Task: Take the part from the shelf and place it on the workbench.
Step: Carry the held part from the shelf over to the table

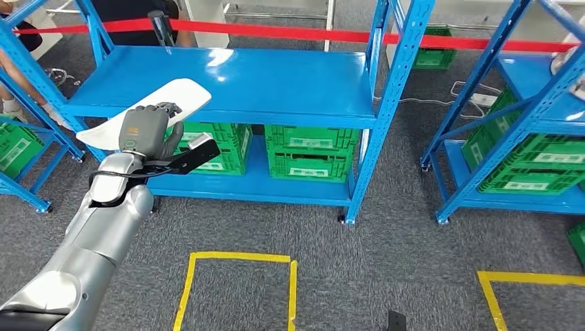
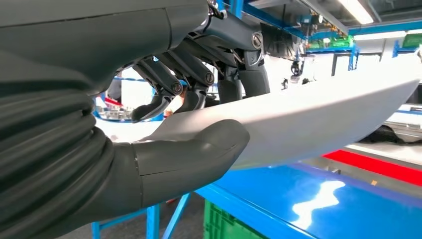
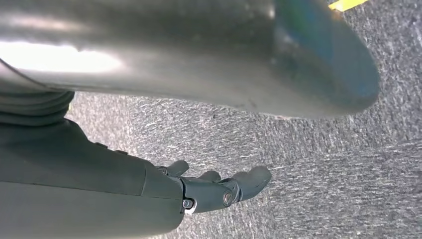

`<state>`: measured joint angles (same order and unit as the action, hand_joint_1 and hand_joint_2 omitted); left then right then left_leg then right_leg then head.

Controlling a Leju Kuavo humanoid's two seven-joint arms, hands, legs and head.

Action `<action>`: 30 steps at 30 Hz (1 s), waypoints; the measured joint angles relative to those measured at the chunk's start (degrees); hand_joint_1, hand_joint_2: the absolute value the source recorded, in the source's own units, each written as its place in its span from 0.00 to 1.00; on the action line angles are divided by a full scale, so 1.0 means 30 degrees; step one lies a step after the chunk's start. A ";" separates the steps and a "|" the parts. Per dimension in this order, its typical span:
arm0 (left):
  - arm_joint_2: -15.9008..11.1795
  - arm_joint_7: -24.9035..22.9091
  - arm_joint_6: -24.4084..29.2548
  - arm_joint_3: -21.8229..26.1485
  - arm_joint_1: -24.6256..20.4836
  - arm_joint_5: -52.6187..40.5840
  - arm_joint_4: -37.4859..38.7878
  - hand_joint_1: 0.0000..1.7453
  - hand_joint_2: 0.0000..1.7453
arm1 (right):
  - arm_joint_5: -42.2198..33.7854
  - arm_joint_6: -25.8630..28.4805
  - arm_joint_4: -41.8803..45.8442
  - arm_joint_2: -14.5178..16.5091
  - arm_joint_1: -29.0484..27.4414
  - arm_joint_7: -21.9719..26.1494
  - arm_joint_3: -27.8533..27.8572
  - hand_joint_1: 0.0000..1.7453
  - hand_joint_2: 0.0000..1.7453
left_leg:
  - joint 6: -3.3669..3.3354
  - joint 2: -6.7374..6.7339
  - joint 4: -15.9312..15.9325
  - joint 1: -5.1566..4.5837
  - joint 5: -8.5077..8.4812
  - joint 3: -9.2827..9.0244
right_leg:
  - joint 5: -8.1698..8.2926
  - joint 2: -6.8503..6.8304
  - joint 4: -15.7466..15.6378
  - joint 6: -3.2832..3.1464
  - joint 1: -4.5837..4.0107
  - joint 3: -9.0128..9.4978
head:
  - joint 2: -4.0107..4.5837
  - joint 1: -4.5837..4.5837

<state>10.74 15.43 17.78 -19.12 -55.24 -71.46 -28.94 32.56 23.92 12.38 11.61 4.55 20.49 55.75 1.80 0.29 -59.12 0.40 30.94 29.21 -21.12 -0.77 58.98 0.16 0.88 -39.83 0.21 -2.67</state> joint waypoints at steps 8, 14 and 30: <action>-0.0062 -0.0261 0.0009 0.0000 0.0004 0.0536 0.0344 1.00 1.00 | 0.0011 0.0006 -0.0002 0.0027 -0.0165 0.0007 0.0088 0.00 0.00 | -0.1073 0.0105 0.0388 -0.0180 -0.1721 0.1747 | -0.3446 0.0135 0.4724 0.0559 0.0096 -0.1510 | 0.0002 0.0073; -0.0126 -0.0013 -0.0133 0.0120 0.0030 0.1231 0.0477 1.00 1.00 | 0.0095 0.0027 0.0004 -0.0009 -0.0170 -0.0038 0.0129 0.00 0.00 | -0.0824 0.0820 0.0105 -0.0297 -0.2793 0.3081 | -0.2771 0.1296 0.1136 -0.0166 -0.0232 0.2539 | 0.0002 0.0079; -0.0453 0.0320 -0.0322 0.0320 0.0181 0.1599 0.0586 1.00 1.00 | 0.0335 -0.0009 0.0002 0.0024 -0.0237 0.0027 0.0138 0.00 0.00 | 0.0132 -0.1470 -0.0182 0.0022 -0.1821 0.1880 | -0.2713 -0.1652 -0.0138 -0.0229 -0.0112 0.2846 | 0.0002 0.0327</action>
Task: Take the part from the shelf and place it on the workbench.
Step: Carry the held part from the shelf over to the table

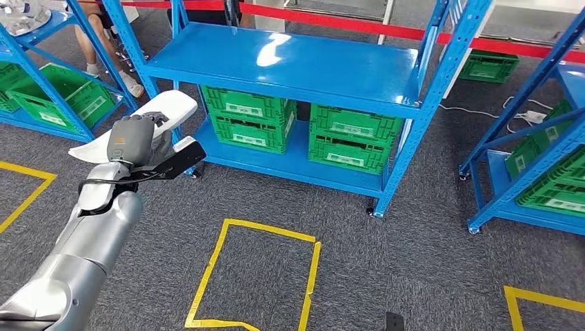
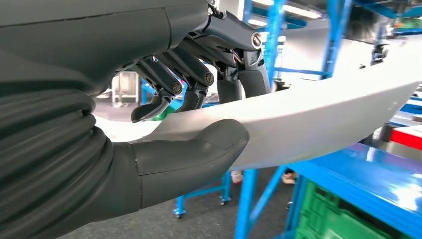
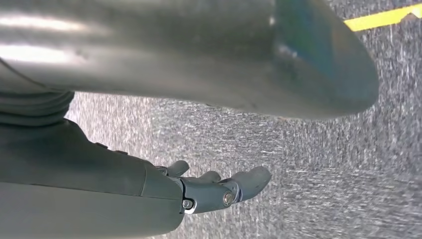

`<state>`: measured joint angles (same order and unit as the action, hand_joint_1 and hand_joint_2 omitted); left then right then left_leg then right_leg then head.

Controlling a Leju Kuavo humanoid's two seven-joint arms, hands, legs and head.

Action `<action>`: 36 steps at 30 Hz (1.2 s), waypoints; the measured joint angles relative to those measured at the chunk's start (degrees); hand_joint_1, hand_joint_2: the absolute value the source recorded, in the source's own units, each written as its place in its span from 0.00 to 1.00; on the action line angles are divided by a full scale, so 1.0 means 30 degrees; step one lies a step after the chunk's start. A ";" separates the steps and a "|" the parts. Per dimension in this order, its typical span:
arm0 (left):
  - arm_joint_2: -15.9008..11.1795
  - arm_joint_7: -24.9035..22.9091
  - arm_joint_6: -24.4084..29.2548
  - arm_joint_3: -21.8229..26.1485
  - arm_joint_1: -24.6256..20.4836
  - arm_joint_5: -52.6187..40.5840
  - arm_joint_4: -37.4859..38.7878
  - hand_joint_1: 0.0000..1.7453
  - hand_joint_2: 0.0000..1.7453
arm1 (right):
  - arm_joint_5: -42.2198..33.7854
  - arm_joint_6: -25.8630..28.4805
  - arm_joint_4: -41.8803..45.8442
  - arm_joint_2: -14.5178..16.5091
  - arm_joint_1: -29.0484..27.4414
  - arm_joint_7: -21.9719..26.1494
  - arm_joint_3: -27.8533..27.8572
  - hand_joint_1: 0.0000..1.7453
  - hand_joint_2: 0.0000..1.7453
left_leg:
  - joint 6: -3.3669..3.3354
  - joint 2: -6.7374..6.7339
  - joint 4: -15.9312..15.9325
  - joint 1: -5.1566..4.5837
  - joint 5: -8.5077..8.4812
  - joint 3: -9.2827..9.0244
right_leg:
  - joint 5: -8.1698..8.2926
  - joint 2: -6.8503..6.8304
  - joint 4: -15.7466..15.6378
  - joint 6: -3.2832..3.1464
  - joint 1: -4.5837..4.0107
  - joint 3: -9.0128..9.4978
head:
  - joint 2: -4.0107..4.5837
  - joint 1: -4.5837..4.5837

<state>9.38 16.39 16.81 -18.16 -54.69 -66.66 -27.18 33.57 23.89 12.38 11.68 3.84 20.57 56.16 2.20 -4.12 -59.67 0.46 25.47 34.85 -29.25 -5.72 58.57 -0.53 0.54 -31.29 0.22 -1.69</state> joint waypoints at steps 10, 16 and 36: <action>-0.0077 -0.0097 0.0051 0.0122 0.0246 -0.0002 -0.0069 1.00 1.00 | 0.0000 0.0047 -0.0004 0.0004 -0.0056 -0.0133 0.0013 0.00 0.00 | -0.1049 0.2164 0.0168 -0.0095 -0.0148 0.0278 | -0.2176 0.1869 0.5553 0.0468 0.0075 -0.2785 | 0.0000 -0.0261; -0.0097 -0.0279 0.0610 0.0159 0.0212 0.0029 -0.0124 1.00 1.00 | -0.0020 0.0091 -0.0004 -0.0002 -0.0017 -0.0126 0.0042 0.00 0.00 | -0.0639 0.3628 0.0073 -0.0056 -0.0318 0.0513 | 0.0342 0.3295 0.0432 0.0116 0.0048 -0.0792 | 0.0000 -0.0268; -0.0401 -0.0286 0.1599 0.0306 0.0229 0.0005 -0.0224 1.00 1.00 | -0.0007 0.0095 -0.0004 0.0120 0.0079 -0.0042 0.0122 0.00 0.00 | -0.0975 0.1249 0.0400 -0.0091 -0.0325 0.0276 | -0.0725 0.0876 0.1614 0.0479 0.0095 -0.0999 | -0.0002 -0.0208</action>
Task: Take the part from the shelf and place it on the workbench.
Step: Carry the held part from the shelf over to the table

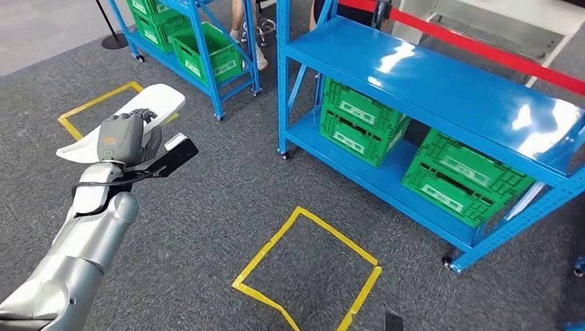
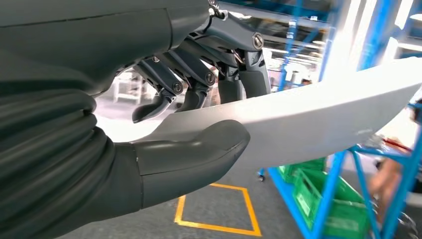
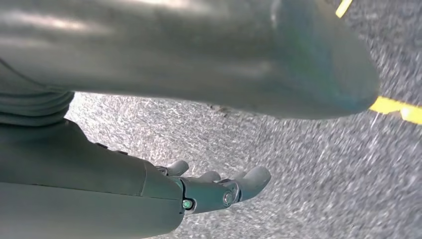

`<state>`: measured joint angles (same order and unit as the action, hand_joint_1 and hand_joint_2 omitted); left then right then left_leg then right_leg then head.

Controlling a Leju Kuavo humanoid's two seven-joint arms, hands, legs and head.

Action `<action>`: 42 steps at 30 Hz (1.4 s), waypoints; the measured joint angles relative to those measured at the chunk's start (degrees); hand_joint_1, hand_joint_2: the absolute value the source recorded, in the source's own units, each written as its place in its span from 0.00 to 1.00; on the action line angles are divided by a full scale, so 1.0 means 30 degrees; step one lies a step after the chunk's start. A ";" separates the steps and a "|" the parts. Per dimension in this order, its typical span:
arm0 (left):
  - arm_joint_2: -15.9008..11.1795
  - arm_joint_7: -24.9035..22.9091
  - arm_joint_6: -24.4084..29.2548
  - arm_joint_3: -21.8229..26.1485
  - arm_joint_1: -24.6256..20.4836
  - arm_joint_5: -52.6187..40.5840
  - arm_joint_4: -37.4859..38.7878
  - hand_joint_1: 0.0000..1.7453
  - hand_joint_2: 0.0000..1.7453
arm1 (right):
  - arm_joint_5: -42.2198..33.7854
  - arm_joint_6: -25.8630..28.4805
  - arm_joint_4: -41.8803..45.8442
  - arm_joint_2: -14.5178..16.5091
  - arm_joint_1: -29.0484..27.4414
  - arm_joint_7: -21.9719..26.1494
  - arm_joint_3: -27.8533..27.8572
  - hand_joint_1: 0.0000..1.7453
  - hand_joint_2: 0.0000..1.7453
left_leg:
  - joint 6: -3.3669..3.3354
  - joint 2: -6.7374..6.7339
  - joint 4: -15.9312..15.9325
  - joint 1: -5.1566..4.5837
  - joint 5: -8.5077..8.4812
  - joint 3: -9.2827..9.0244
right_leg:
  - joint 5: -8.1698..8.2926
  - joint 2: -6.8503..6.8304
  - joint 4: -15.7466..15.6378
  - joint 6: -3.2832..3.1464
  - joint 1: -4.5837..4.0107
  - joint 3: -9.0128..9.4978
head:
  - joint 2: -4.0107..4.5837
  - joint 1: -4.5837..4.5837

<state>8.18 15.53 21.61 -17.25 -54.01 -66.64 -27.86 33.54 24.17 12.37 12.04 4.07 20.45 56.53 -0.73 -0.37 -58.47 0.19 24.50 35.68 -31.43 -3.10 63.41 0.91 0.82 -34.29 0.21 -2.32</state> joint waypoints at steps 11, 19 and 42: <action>0.0003 0.0126 -0.0385 0.0224 0.0189 0.0566 -0.0044 1.00 1.00 | 0.0064 -0.0060 0.0000 0.0000 -0.0036 0.0087 0.0022 0.00 0.00 | 0.0478 0.2681 -0.0234 0.0034 -0.0233 0.0355 | 0.1098 0.2136 -0.1140 -0.0243 0.0043 0.0220 | 0.0002 -0.0080; -0.0226 0.0137 -0.0605 0.0539 0.0202 0.0809 -0.0213 1.00 1.00 | 0.0118 -0.0118 0.0000 0.0009 -0.0060 0.0267 0.0047 0.00 0.00 | 0.1055 0.0316 -0.5285 0.0058 0.2118 0.2816 | 0.1361 0.0208 -0.1452 -0.0943 -0.0055 0.0280 | 0.0002 0.0144; 0.0282 0.0140 -0.0645 0.0754 -0.0424 0.1020 -0.0279 1.00 1.00 | 0.0115 -0.0098 0.0000 -0.0007 -0.0028 0.0270 0.0377 0.00 0.00 | 0.0416 0.3008 -0.0393 0.0017 0.0007 0.0442 | 0.1301 0.2423 -0.1054 -0.0207 0.0040 -0.0182 | 0.0002 -0.0042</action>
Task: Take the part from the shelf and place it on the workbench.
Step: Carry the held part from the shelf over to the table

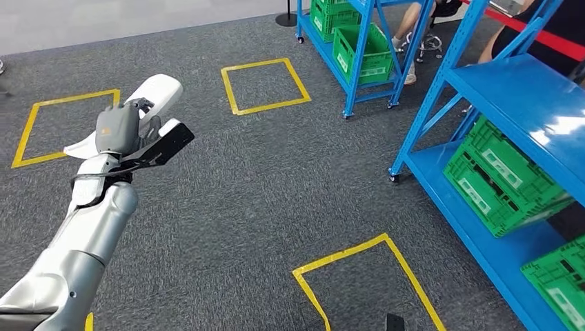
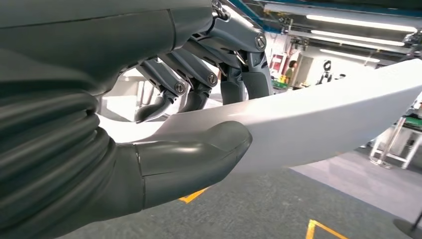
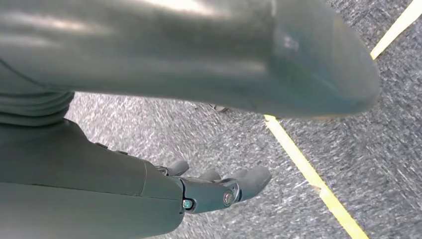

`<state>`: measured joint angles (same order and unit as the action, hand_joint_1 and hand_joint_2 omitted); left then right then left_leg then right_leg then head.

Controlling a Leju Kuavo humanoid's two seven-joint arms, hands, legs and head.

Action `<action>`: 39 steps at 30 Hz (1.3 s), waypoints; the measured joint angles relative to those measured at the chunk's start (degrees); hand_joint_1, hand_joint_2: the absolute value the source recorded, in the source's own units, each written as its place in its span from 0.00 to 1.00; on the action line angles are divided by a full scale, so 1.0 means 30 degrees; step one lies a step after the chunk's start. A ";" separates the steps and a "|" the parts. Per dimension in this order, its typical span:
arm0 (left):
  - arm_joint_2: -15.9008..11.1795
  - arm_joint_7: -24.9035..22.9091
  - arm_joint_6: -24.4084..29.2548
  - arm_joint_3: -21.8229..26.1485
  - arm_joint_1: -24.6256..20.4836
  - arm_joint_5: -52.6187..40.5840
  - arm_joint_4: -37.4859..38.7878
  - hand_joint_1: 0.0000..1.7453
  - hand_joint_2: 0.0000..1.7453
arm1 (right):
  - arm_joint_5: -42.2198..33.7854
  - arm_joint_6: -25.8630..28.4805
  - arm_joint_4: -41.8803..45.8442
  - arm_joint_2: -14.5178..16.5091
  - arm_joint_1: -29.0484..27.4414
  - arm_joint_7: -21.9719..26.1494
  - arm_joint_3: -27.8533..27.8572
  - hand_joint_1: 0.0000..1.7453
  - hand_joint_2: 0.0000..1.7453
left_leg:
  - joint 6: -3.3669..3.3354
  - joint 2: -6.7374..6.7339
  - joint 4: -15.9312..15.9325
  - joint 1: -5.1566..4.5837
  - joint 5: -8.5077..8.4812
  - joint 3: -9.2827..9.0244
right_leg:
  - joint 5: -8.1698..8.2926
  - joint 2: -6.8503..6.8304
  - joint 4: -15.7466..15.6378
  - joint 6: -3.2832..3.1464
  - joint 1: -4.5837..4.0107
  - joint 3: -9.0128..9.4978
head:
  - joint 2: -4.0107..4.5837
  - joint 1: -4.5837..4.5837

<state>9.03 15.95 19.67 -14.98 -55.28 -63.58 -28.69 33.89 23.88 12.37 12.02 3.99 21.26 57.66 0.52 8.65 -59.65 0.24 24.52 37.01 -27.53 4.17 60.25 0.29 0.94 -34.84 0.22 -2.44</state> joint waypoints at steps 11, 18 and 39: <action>0.0004 -0.0047 0.0047 0.0051 0.0004 0.0187 0.0149 1.00 1.00 | -0.0138 0.0091 0.0000 -0.0015 -0.0031 -0.0015 0.0177 0.00 0.00 | 0.0343 -0.3398 -0.2559 -0.0077 0.0238 0.1579 | -0.0809 -0.2940 -0.0290 -0.0601 -0.0149 0.1231 | 0.0000 0.0230; 0.0031 -0.0064 0.0261 0.0144 -0.0119 0.0239 0.0098 1.00 1.00 | -0.0217 0.0098 0.0000 -0.0002 0.0045 0.0026 0.0341 0.00 0.00 | -0.0661 -0.3350 0.0004 -0.0316 0.0057 -0.0111 | -0.1278 -0.3319 0.0674 0.0050 -0.0225 0.1576 | -0.0002 0.0195; 0.0013 -0.0452 0.0692 0.0257 -0.0091 0.0381 0.0546 1.00 1.00 | -0.0126 0.0111 0.0004 -0.0007 -0.0039 0.0031 0.0523 0.00 0.00 | 0.0279 -0.2687 -0.4866 -0.0149 0.2774 0.1681 | 0.0433 -0.2007 -0.0708 -0.0750 -0.0298 0.0246 | 0.0000 0.0222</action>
<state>9.07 14.59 21.75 -14.21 -55.55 -62.44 -27.05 33.51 24.21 12.38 12.00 3.87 21.35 59.23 1.36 0.59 -74.25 -0.21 32.84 42.05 -26.23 -1.85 58.12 -1.96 0.05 -34.10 0.22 -1.78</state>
